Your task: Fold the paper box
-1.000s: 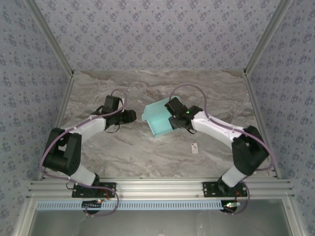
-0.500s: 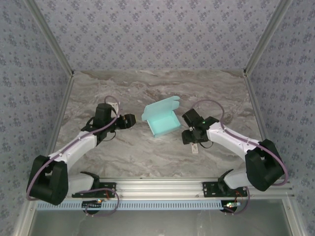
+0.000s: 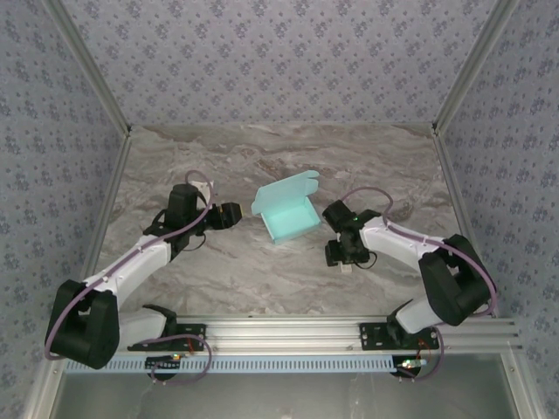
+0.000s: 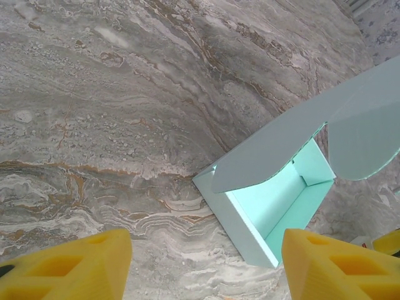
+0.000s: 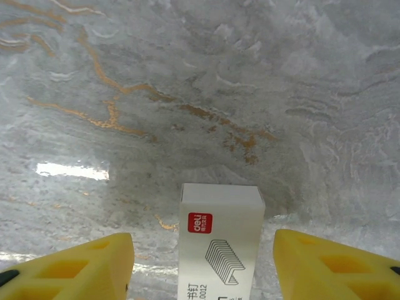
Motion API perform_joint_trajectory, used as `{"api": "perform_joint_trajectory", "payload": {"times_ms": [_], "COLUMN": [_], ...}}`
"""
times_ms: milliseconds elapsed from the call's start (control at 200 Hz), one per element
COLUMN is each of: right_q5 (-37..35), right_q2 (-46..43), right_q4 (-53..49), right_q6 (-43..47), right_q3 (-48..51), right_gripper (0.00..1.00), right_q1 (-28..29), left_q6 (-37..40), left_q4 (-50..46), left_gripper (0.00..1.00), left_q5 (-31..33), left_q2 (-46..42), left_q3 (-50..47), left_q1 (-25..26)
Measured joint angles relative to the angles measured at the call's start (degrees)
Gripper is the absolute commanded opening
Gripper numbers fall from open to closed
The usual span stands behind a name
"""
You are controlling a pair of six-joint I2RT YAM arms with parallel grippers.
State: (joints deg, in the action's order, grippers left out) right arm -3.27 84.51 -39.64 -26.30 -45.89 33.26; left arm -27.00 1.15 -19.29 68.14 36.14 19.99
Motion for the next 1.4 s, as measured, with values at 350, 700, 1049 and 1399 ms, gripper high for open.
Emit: {"api": "perform_joint_trajectory", "payload": {"times_ms": [350, 700, 1049, 1399], "right_q5": [-0.42, -0.68, -0.07, -0.63], "right_q2": [0.94, 0.63, -5.9, 2.01], "right_q4": [1.01, 1.62, 8.07, 22.01], "right_q6": [0.79, 1.38, 4.61, 5.42], "right_q3": [1.2, 1.7, -4.76, -10.64], "right_gripper": [0.46, 0.37, 0.37, 0.36], "right_q1": [-1.05, -0.55, 5.84, 7.52], "left_q6": [0.02, 0.66, 0.87, 1.05], "left_q4": [-0.02, -0.07, -0.72, -1.4], "left_gripper": [0.65, 0.65, 0.66, 0.66], "left_q5": [0.66, 1.31, 2.16, 2.91], "left_q2": [0.0, -0.52, -0.55, -0.55], "left_q3": [0.0, 0.0, -0.44, -0.74], "left_q1": [0.04, 0.04, 0.04, 0.04]}}
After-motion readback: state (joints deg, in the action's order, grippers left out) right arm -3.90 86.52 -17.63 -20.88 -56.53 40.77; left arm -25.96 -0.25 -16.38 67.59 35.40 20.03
